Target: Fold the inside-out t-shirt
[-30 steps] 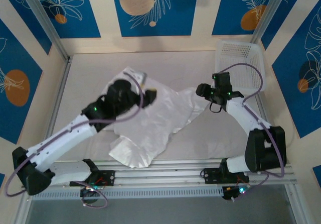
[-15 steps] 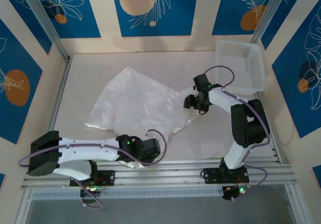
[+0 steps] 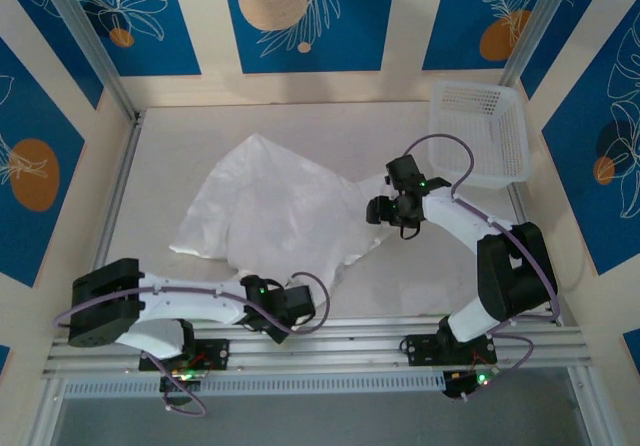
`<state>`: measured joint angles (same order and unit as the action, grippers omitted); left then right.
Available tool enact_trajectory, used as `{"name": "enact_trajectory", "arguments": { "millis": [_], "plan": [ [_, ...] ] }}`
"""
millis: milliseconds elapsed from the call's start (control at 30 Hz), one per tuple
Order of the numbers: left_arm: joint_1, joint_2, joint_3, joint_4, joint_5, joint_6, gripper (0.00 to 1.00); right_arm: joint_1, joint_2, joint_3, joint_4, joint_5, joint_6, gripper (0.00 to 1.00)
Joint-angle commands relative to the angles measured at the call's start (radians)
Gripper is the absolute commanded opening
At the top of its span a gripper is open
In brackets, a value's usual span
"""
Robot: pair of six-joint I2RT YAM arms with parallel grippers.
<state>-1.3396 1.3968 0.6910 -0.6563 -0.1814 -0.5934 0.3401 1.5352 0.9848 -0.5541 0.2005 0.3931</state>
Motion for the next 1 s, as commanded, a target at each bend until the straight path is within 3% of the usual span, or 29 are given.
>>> {"name": "enact_trajectory", "arguments": {
  "millis": [0,67,167,233,267,333,400,467,533,633,767,867,967],
  "plan": [
    [0.055,-0.048,0.090,-0.093,-0.084,0.064,0.00,0.007,0.007,0.061,-0.008,0.067,-0.156,0.73],
    [0.160,-0.114,0.120,-0.103,-0.071,0.129,0.00,0.019,-0.008,0.046,0.052,0.062,-0.286,0.74],
    [0.372,-0.219,0.133,-0.079,0.001,0.233,0.00,0.043,-0.038,-0.037,0.197,-0.043,-0.591,0.74],
    [0.480,-0.269,0.131,-0.067,0.034,0.276,0.00,0.080,-0.060,-0.112,0.221,-0.151,-0.933,0.73],
    [0.515,-0.280,0.129,-0.068,0.043,0.286,0.00,0.106,-0.067,-0.141,0.237,-0.120,-1.027,0.74],
    [0.564,-0.288,0.123,-0.074,0.049,0.296,0.00,0.125,-0.058,-0.153,0.256,-0.045,-1.096,0.72],
    [0.576,-0.290,0.124,-0.074,0.105,0.286,0.00,0.116,-0.045,-0.115,0.150,-0.097,-1.128,0.72],
    [0.564,-0.305,0.104,-0.025,0.236,0.259,0.00,0.125,-0.041,-0.104,0.040,-0.149,-1.208,0.73],
    [0.469,-0.341,0.051,0.053,0.249,0.186,0.30,0.135,-0.041,-0.108,-0.037,-0.169,-1.268,0.75],
    [0.280,-0.352,-0.017,0.130,0.163,0.106,0.56,0.129,-0.032,-0.119,-0.066,-0.163,-1.284,0.77],
    [0.140,-0.294,-0.107,0.221,0.114,0.023,0.67,0.130,0.042,-0.099,-0.057,-0.122,-1.271,0.74],
    [0.093,-0.221,-0.123,0.232,0.069,0.004,0.75,0.126,0.086,-0.086,-0.018,-0.099,-1.232,0.60],
    [0.077,-0.144,-0.100,0.214,0.028,0.005,0.76,0.114,0.093,-0.096,0.045,-0.096,-1.199,0.37]
  ]
}}
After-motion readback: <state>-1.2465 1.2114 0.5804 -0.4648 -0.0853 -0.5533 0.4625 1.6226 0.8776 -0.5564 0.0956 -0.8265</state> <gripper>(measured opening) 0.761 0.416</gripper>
